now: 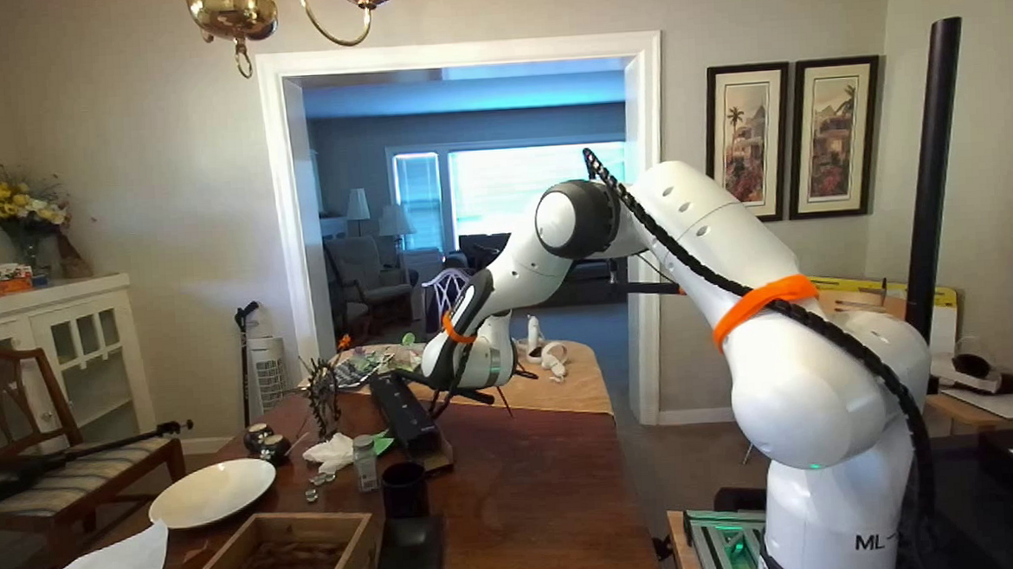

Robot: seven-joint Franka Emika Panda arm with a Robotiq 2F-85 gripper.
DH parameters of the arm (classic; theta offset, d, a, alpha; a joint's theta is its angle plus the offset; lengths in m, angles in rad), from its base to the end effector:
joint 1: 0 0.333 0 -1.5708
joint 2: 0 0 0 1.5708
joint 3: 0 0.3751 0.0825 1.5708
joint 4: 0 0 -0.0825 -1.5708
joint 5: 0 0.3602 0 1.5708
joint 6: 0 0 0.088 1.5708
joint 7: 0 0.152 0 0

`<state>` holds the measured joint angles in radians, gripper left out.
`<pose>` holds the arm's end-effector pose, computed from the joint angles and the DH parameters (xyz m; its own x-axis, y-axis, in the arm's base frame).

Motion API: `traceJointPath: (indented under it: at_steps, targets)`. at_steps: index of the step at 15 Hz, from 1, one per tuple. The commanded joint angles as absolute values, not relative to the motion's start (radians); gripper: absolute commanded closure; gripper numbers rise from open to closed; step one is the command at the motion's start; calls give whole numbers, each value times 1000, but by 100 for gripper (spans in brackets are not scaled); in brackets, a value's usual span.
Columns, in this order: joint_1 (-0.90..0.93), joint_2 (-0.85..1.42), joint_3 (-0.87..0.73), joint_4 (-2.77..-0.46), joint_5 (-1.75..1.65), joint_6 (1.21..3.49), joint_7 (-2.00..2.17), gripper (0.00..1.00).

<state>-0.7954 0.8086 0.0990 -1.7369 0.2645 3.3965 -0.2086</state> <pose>0.5564 -0.5296 0.2439 0.4265 -0.5146 0.7439 -0.7215 -0.6895 -0.0633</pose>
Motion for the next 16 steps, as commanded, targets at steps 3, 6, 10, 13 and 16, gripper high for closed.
traceJointPath:
  at_steps: [3,6,10,13,16]
  targets:
    - [-806,875,115,-1657,237,3419,-223,90]
    - [-801,912,115,-1612,236,3427,-221,90]
    - [-786,956,107,-1561,243,3424,-218,90]
    - [-772,985,99,-1527,250,3418,-216,90]
    - [-742,1013,53,-1495,166,3409,-102,90]
